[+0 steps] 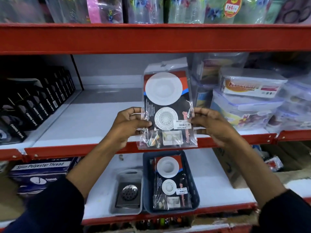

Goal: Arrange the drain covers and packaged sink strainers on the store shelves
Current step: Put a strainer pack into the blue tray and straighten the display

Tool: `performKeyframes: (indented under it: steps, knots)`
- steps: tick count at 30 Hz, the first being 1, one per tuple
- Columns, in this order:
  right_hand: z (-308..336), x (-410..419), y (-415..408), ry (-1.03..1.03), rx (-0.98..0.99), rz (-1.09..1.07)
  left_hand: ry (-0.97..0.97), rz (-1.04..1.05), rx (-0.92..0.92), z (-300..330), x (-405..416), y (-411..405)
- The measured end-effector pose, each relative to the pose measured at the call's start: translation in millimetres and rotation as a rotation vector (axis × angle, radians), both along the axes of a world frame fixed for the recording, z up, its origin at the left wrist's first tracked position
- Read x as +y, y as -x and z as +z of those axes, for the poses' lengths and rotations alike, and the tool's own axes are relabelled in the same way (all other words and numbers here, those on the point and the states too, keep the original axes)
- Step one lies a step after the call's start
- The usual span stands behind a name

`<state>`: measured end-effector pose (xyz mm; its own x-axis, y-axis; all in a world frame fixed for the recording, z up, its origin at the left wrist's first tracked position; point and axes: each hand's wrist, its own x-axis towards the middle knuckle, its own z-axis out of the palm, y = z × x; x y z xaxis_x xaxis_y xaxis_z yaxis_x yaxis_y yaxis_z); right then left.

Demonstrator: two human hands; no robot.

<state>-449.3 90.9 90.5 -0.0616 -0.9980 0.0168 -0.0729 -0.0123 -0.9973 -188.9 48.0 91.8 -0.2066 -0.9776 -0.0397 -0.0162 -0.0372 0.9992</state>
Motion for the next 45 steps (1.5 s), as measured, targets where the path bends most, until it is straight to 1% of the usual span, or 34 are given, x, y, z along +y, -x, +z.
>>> performKeyframes:
  steps: [4, 8, 12, 14, 17, 20, 22, 25, 29, 31, 34, 35, 38, 41, 44, 45]
  knots:
    - [-21.8, 38.1, 17.9, -0.11, -0.01, 0.143, -0.083, -0.121, -0.066, -17.6, 31.5, -5.5]
    - [-62.8, 65.6, 34.3, -0.292, 0.028, 0.24, -0.212, -0.22, -0.188, -57.9, 57.2, -2.0]
    - [-108.5, 83.0, 43.0, -0.46, 0.088, 0.357, -0.34, -0.315, -0.268, -102.6, 77.6, 1.8]
    - [-133.9, 89.5, 45.2, -0.522, 0.099, 0.379, -0.408, -0.351, -0.293, -125.4, 85.5, 3.3]
    - [-171.9, 98.8, 46.0, -0.647, 0.041, 0.385, -0.514, -0.396, -0.35, -162.9, 94.9, 7.1]
    - [-204.8, 101.4, 47.4, -0.746, 0.039, 0.394, -0.625, -0.4, -0.4, -199.4, 101.1, 10.4]
    - [-218.1, 99.8, 45.7, -0.782, 0.063, 0.367, -0.664, -0.375, -0.398, -217.3, 101.5, 12.3]
    - [-226.8, 91.0, 40.2, -0.768, 0.103, 0.253, -0.677, -0.301, -0.376, -231.5, 92.7, 17.2]
    - [-234.8, 67.5, 34.2, -0.706, 0.159, 0.083, -0.642, -0.162, -0.339, -237.2, 72.8, 25.6]
    - [-238.5, 53.7, 31.9, -0.681, 0.225, 0.001, -0.589, -0.123, -0.364, -239.7, 63.7, 29.2]
    - [-247.9, 41.2, 28.0, -0.681, 0.254, -0.104, -0.49, -0.083, -0.435, -246.3, 53.8, 32.5]
    - [-250.1, 39.9, 26.4, -0.662, 0.296, -0.116, -0.459, -0.089, -0.47, -246.7, 52.9, 33.1]
    - [-251.9, 45.2, 24.6, -0.504, 0.59, -0.107, -0.348, -0.104, -0.6, -249.2, 54.7, 34.4]
    - [-247.0, 48.3, 17.5, -0.379, 0.661, -0.15, -0.256, -0.099, -0.668, -254.3, 49.2, 34.1]
    - [-244.6, 42.9, 6.7, -0.418, 0.732, -0.076, -0.298, -0.078, -0.664, -258.5, 38.4, 38.6]
    - [-245.4, 39.2, 4.2, -0.449, 0.723, -0.071, -0.33, -0.07, -0.647, -259.6, 34.2, 41.2]
